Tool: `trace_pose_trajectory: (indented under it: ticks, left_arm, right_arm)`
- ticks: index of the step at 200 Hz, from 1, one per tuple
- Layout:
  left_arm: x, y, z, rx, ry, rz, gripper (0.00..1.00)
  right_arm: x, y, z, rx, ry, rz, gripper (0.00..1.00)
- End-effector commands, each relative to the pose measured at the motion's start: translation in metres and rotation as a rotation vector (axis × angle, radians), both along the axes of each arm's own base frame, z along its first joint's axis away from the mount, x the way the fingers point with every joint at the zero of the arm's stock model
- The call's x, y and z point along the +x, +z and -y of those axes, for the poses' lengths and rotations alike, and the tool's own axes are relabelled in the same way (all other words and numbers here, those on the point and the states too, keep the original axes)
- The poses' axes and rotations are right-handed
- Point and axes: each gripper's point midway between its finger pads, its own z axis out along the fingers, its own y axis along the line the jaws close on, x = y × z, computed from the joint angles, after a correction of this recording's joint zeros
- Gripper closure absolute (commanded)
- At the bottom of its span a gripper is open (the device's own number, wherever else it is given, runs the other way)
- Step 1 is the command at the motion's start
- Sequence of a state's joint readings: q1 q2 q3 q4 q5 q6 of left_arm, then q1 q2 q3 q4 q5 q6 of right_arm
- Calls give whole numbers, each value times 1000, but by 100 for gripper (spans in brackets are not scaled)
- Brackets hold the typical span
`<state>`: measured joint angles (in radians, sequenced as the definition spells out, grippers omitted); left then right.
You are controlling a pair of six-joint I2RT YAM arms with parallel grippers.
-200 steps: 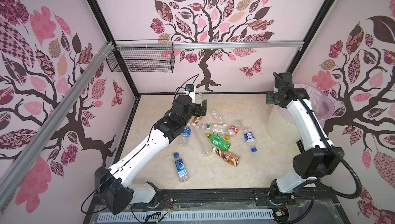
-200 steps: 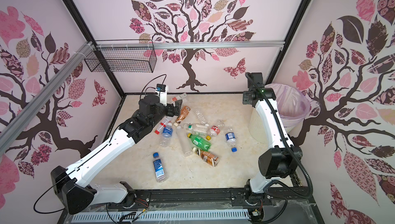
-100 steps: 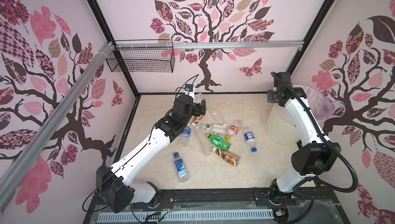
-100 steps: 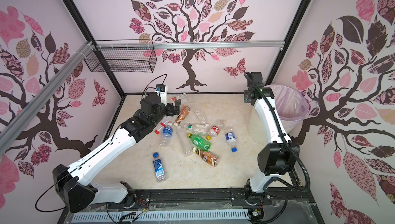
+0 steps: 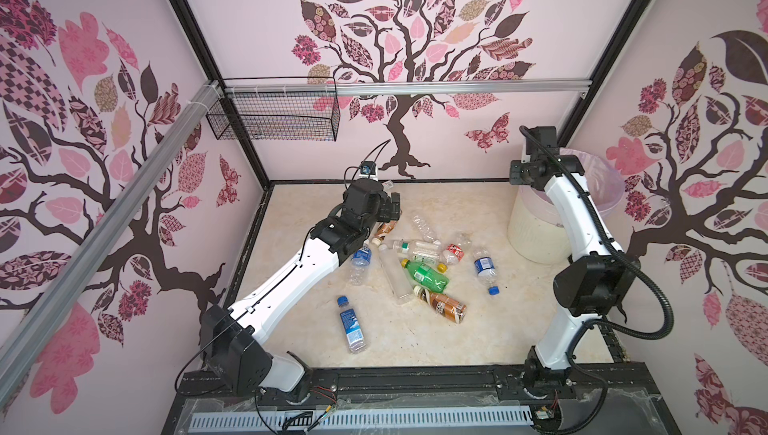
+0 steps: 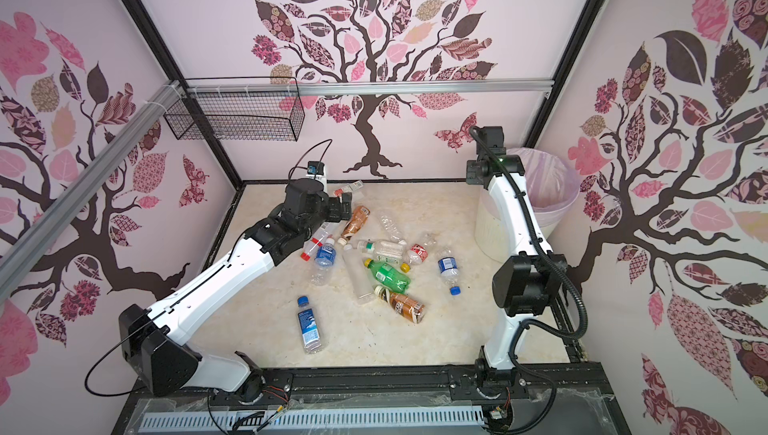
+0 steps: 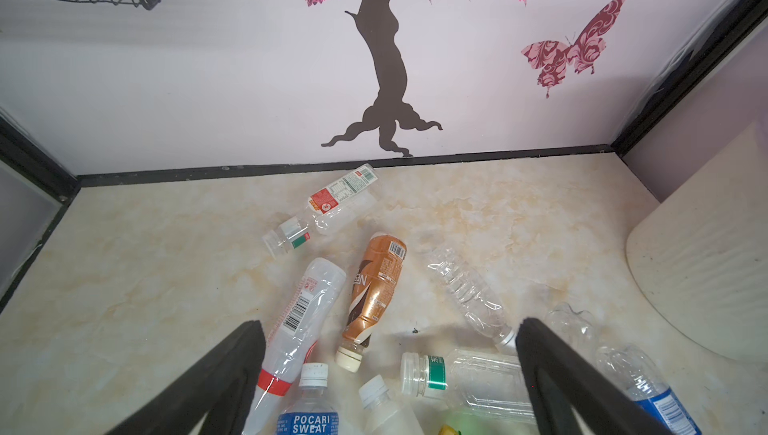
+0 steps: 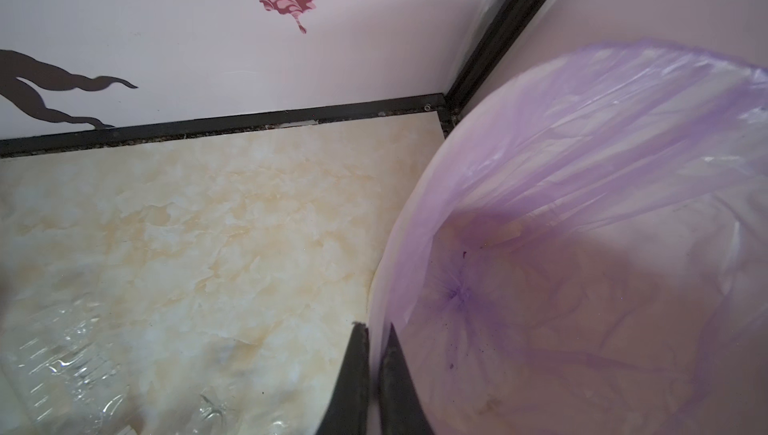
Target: Throw the plastic bottles in the bin
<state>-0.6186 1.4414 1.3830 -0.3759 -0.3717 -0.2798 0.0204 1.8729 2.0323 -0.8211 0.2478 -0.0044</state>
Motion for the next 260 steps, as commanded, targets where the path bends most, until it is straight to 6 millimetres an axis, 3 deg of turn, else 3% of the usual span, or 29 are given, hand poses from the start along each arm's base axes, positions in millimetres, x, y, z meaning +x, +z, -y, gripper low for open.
trace_pose_trajectory:
  ticks: [1, 10, 14, 37, 73, 125, 149, 175, 207, 235, 260]
  left_arm:
    - [-2, -2, -1, -26, -2, -3, 2]
    - [-1, -2, -3, -15, 5, 0, 1]
    - [0, -3, -4, -9, 8, 1, 2]
    - [3, -10, -10, 19, 30, -5, 1]
    - [6, -28, -21, 12, 53, -42, 2]
    - [7, -29, -40, 10, 89, -39, 2]
    - [7, -33, -40, 17, 89, -46, 1]
    - [7, -37, -41, 18, 90, -47, 2]
    - [8, -39, -42, 34, 96, -42, 2]
    - [10, -42, -39, 25, 92, -52, 2]
    - [11, -45, -38, 22, 90, -59, 2]
  right_arm:
    - [17, 21, -15, 20, 58, 56, 100]
    - [21, 16, -22, 24, 75, 47, 100]
    - [24, 27, -26, 25, 86, 75, 100]
    - [34, 39, -55, 29, 153, 115, 100]
    - [52, 51, -111, 9, 269, 175, 100]
    - [72, 49, -178, 57, 426, 217, 100]
    - [76, 38, -206, 56, 499, 214, 100]
    - [75, 26, -227, 51, 558, 198, 100]
    - [63, 26, -258, 43, 660, 193, 100]
    - [61, 27, -266, 67, 674, 202, 100]
    - [65, 14, -265, 57, 651, 177, 100]
